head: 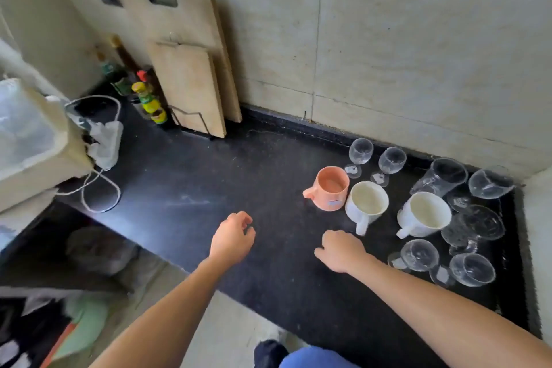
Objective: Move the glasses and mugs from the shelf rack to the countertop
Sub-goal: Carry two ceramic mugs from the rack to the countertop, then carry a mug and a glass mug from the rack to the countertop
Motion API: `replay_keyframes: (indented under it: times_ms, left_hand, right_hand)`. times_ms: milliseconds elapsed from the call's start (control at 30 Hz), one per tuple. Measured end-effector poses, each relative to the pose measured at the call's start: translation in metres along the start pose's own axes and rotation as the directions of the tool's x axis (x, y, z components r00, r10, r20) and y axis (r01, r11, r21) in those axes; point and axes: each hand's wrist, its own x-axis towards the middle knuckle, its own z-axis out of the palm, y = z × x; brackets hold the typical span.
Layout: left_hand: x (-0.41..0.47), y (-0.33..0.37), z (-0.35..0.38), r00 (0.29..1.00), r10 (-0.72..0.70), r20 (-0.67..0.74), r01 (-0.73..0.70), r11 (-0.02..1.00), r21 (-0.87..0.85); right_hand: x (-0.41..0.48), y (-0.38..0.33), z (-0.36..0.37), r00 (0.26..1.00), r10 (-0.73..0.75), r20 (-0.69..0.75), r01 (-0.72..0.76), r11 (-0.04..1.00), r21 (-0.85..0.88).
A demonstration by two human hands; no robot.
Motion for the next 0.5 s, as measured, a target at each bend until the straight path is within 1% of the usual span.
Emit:
replay_keyframes:
  times_ms: [33, 100, 167, 233, 300, 367, 500]
  left_hand:
    - [-0.022, -0.018, -0.008, 0.998, -0.037, -0.042, 0.038, 0.999, 0.02]
    - [-0.069, -0.055, -0.025, 0.986, -0.115, -0.12, 0.121, 0.991, 0.051]
    - [-0.118, -0.093, -0.044, 0.96, -0.204, -0.194, 0.218, 0.974, 0.056]
    - [-0.169, -0.13, -0.061, 0.914, -0.297, -0.275, 0.314, 0.949, 0.021]
    - [-0.22, -0.165, -0.075, 0.849, -0.394, -0.351, 0.405, 0.913, -0.045]
    - [-0.273, -0.196, -0.085, 0.771, -0.49, -0.408, 0.488, 0.865, -0.117]
    - [-0.38, -0.256, -0.094, 0.605, -0.647, -0.464, 0.618, 0.749, -0.239]
  right_hand:
    - [-0.003, -0.021, -0.002, 0.995, -0.094, -0.035, 0.092, 0.994, -0.058]
    - [-0.01, -0.067, -0.004, 0.961, -0.267, -0.068, 0.255, 0.956, -0.143]
    - [-0.023, -0.119, 0.0, 0.904, -0.425, -0.045, 0.405, 0.887, -0.222]
    - [-0.042, -0.17, 0.012, 0.829, -0.558, 0.014, 0.536, 0.789, -0.299]
    - [-0.068, -0.219, 0.03, 0.742, -0.663, 0.095, 0.648, 0.674, -0.355]
    - [-0.097, -0.267, 0.053, 0.651, -0.738, 0.177, 0.736, 0.557, -0.385]
    - [-0.165, -0.357, 0.113, 0.481, -0.82, 0.312, 0.832, 0.315, -0.456]
